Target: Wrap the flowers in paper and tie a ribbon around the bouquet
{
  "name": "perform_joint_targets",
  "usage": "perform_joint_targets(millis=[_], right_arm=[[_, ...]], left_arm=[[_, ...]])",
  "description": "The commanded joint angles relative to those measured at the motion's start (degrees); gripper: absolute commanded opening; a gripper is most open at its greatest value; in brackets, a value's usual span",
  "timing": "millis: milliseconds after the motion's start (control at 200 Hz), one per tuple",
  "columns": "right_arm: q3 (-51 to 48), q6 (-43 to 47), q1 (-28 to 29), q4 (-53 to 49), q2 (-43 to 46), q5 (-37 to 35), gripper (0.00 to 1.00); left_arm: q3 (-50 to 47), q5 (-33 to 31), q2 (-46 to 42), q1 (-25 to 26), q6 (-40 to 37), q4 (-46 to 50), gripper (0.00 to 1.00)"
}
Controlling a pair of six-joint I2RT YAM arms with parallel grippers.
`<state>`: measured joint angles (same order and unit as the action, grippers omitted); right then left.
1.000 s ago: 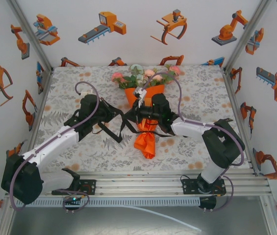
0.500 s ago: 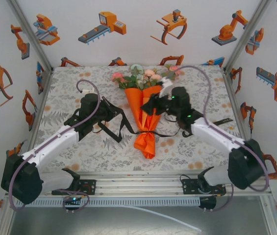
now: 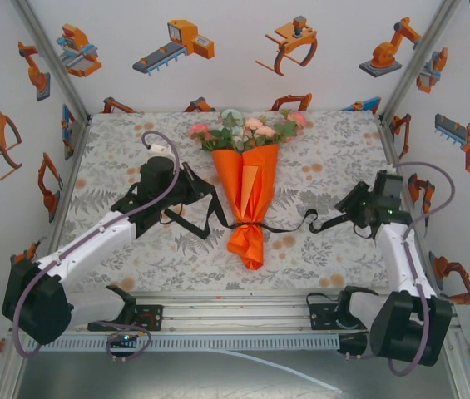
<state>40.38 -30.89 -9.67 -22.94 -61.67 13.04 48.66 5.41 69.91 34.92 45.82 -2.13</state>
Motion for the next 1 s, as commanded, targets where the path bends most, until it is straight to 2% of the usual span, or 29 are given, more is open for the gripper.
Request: perform_joint_targets(millis=[0,75,155,401,531,701,996], right_arm=[[-0.81,11.45,3.16,-2.68,-1.38,8.84,0.45],[0.46,18.51,8.86,-4.53,-2.49,5.55,0.49],[1.57,21.64,13.08,-4.87,-4.6,1.82,0.54],[4.21,20.82,13.54,0.36,-14.14,-1.87,0.56],[4.89,14.61,13.82,3.34,-16.9,2.75,0.54],[4.49,-1.81,17.57,1.46,-16.2,-13.75,0.59],[10.06,0.29,24.61,-0.18,-24.55,-25.32,0.6]], left_arm=[[2.13,0.07,-0.26,0.33,-4.49,0.54,0.0],[2.18,0.17,0.31,0.33,-4.69,0.55,0.0],[2.46,0.63,1.21,0.33,-4.65,0.26,0.0],[3.1,0.85,1.96,0.36,-3.99,0.61,0.0],[3.33,0.26,2.07,0.58,-4.14,1.08,0.0],[3.69,-0.01,2.88,0.94,-3.81,0.81,0.0],[3.63,-1.06,2.58,1.12,-4.51,2.09,0.0]])
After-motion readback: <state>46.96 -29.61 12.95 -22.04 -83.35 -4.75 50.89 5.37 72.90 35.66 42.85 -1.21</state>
